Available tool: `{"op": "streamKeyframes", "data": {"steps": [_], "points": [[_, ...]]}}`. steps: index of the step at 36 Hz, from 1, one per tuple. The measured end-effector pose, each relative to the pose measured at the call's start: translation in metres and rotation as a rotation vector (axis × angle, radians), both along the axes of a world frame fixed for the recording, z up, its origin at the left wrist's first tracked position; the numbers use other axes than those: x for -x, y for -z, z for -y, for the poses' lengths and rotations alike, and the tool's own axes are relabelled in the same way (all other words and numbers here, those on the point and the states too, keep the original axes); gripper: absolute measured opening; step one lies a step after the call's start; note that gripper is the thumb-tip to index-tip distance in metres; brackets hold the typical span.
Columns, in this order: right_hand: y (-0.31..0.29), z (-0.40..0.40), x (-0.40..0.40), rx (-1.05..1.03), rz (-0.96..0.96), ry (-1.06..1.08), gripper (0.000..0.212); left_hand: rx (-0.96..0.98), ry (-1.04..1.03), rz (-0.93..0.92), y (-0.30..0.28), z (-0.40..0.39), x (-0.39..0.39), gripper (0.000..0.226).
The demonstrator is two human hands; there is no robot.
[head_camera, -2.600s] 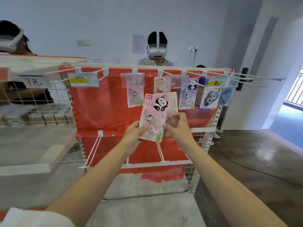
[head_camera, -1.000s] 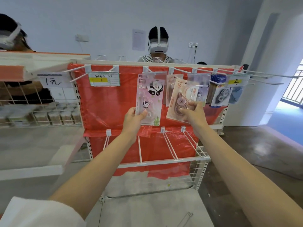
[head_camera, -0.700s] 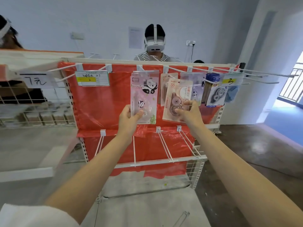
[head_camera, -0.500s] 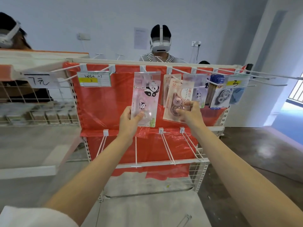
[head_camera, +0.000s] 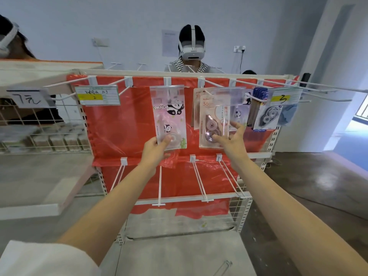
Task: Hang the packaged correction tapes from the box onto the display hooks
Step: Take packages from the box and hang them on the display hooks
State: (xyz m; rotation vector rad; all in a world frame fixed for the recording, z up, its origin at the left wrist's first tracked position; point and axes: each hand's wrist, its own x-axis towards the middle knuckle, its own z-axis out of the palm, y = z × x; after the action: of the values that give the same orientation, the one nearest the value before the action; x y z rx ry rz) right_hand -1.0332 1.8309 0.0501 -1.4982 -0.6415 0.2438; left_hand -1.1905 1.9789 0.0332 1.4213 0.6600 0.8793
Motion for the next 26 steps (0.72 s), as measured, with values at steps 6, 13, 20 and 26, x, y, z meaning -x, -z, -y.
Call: {"op": "streamKeyframes", "data": {"steps": [6,13,20,26], "points": [[0.009,-0.006,-0.014,0.203,0.021,-0.009,0.039,0.03,-0.006,0.023,0.0,-0.009,-0.01,0.035],[0.007,-0.022,-0.033,0.248,0.027,-0.039,0.028,0.088,-0.09,-0.013,-0.003,-0.025,-0.03,0.03],[0.001,-0.047,-0.058,0.29,0.04,-0.051,0.024,0.038,-0.201,-0.115,-0.011,-0.043,-0.057,0.028],[-0.001,-0.065,-0.071,0.389,0.12,-0.065,0.033,0.009,-0.254,-0.173,-0.01,-0.055,-0.075,0.035]]}}
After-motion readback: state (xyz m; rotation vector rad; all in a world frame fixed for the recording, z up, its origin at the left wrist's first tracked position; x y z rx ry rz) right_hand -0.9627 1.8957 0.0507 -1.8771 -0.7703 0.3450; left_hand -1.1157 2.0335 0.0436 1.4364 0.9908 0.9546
